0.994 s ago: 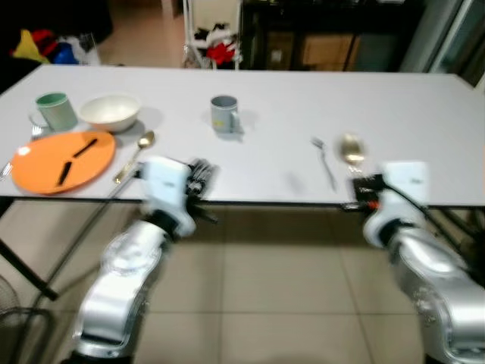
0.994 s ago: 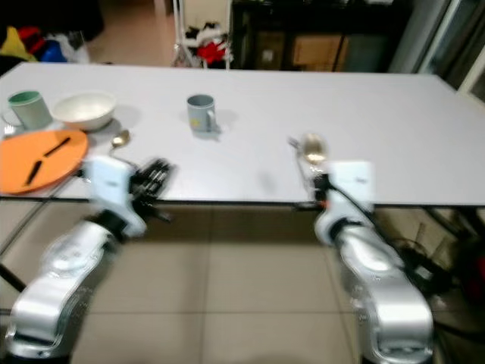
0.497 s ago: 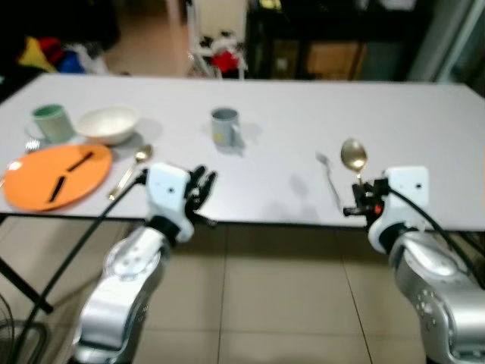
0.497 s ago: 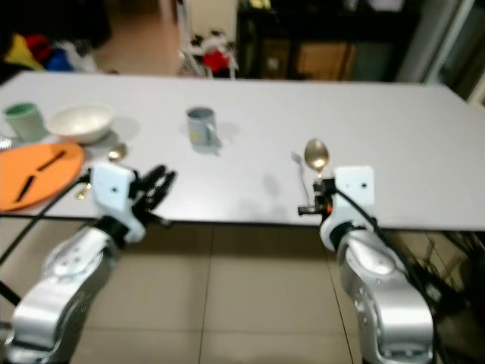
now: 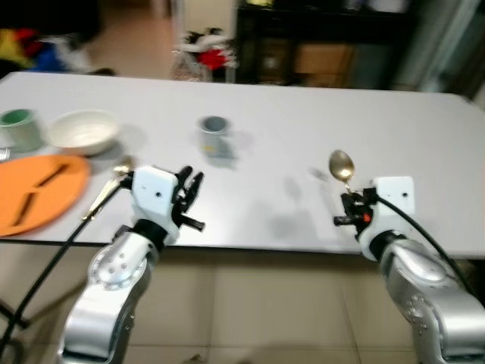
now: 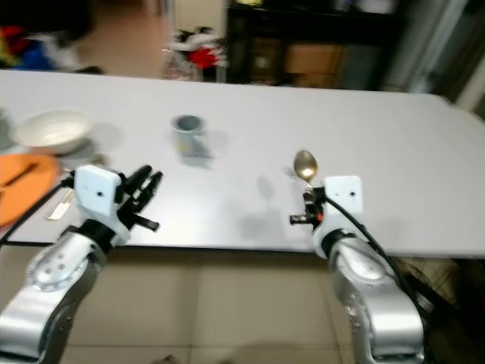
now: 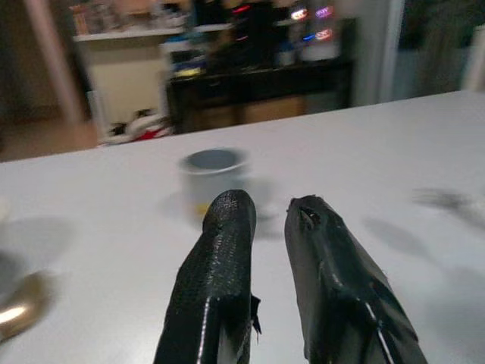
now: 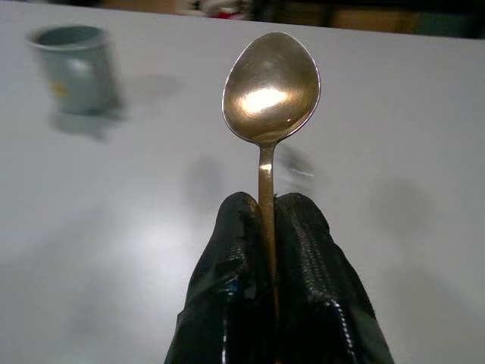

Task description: Setting the table

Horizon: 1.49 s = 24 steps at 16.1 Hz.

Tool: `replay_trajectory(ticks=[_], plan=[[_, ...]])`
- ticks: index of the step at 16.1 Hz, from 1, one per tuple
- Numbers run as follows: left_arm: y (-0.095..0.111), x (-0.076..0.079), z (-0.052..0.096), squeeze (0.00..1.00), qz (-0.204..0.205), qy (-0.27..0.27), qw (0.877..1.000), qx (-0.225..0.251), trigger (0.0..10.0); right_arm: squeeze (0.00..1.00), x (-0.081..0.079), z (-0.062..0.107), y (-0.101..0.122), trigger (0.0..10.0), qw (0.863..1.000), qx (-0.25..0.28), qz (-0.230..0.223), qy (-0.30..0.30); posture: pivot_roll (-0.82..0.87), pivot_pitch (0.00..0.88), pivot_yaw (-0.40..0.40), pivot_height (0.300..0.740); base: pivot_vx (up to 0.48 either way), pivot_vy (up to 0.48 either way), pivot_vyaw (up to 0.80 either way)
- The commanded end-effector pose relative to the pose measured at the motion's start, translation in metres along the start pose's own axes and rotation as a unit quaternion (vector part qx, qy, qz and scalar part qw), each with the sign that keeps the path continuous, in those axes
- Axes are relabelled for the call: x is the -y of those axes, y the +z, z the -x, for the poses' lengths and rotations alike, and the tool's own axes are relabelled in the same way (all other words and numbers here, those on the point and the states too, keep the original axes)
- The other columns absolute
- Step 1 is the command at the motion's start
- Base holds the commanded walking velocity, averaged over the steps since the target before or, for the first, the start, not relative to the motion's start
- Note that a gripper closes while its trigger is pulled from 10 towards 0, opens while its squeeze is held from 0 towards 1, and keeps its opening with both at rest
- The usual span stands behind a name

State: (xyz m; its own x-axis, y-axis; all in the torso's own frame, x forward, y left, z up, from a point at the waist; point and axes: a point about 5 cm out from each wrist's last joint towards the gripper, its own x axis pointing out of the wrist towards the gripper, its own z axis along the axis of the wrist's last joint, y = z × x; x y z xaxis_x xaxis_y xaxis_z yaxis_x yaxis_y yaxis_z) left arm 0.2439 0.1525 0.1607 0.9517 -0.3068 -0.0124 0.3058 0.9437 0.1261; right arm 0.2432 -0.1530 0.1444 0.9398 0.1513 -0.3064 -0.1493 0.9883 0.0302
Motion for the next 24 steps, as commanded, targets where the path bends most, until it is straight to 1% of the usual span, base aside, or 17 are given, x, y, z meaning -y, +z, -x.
replay_trajectory(ticks=[1,3,6,9,10,12,13,15,17,18,20,21,22,24], plan=[[0.002,0.002,-0.002,0.0,0.002,-0.007,1.0,0.001,10.0,0.0,0.004,0.002,0.003,10.0,1.0,0.007,0.007,-0.003,0.13,0.0,-0.02,0.74,0.379,0.0,0.0],[0.003,0.002,-0.002,0.0,0.0,-0.008,1.0,0.001,10.0,0.0,0.003,0.002,0.001,10.0,1.0,0.004,0.005,0.003,0.13,0.0,-0.015,0.74,0.379,0.0,0.0],[0.004,0.002,-0.001,0.0,-0.002,-0.013,1.0,0.0,10.0,0.0,-0.003,0.0,-0.002,10.0,1.0,-0.005,0.004,0.026,0.14,0.0,-0.008,0.74,0.371,0.0,0.0],[0.004,0.004,-0.001,0.0,-0.002,-0.032,0.999,-0.005,10.0,0.0,-0.006,-0.003,-0.007,10.0,0.999,-0.025,0.005,0.035,0.14,0.0,-0.007,0.74,0.0,0.0,0.0],[0.002,0.008,0.001,0.0,-0.005,-0.057,0.998,-0.014,10.0,0.0,-0.006,-0.006,-0.01,10.0,0.999,-0.038,0.008,0.03,0.14,0.0,-0.004,0.74,0.0,0.0,0.0],[-0.001,0.02,0.008,0.0,-0.012,-0.131,0.991,-0.032,10.0,0.0,-0.004,-0.009,-0.017,10.0,0.998,-0.063,0.008,0.018,0.16,0.0,-0.005,0.74,0.0,0.0,0.0],[-0.003,0.022,0.011,0.0,-0.009,-0.149,0.988,-0.04,10.0,0.0,-0.004,-0.01,-0.02,10.0,0.997,-0.075,0.005,0.019,0.16,0.0,-0.006,0.74,0.0,0.0,0.0],[-0.005,0.025,0.014,0.0,-0.016,-0.172,0.983,-0.054,10.0,0.0,-0.005,-0.012,-0.026,10.0,0.996,-0.09,0.001,0.016,0.17,0.0,-0.004,0.74,0.0,0.0,0.0],[-0.006,0.026,0.015,0.0,-0.018,-0.186,0.98,-0.06,10.0,0.0,-0.006,-0.017,-0.031,10.0,0.996,-0.093,-0.006,0.012,0.17,0.0,0.003,0.74,0.0,0.0,0.0],[-0.006,0.027,0.016,0.0,-0.022,-0.204,0.976,-0.066,10.0,0.0,-0.005,-0.023,-0.033,10.0,0.996,-0.093,-0.009,0.007,0.18,0.0,0.009,0.74,0.0,0.0,0.0],[-0.007,0.029,0.018,0.0,-0.024,-0.222,0.972,-0.073,10.0,0.0,-0.002,-0.028,-0.035,10.0,0.995,-0.095,-0.01,0.001,0.18,0.0,0.013,0.74,0.0,0.0,0.0],[-0.009,0.031,0.022,0.0,-0.026,-0.241,0.967,-0.082,10.0,0.0,0.002,-0.035,-0.037,10.0,0.995,-0.099,-0.009,0.0,0.18,0.0,0.02,0.74,0.0,0.0,0.0],[-0.01,0.031,0.022,0.0,-0.028,-0.243,0.966,-0.084,10.0,0.0,0.005,-0.042,-0.038,10.0,0.995,-0.101,-0.007,0.008,0.18,0.0,0.02,0.74,0.0,0.0,0.0],[-0.01,0.031,0.022,0.0,-0.029,-0.245,0.965,-0.085,10.0,0.0,0.006,-0.047,-0.04,10.0,0.995,-0.102,-0.002,0.019,0.18,0.0,0.026,0.74,0.0,0.0,0.0]])
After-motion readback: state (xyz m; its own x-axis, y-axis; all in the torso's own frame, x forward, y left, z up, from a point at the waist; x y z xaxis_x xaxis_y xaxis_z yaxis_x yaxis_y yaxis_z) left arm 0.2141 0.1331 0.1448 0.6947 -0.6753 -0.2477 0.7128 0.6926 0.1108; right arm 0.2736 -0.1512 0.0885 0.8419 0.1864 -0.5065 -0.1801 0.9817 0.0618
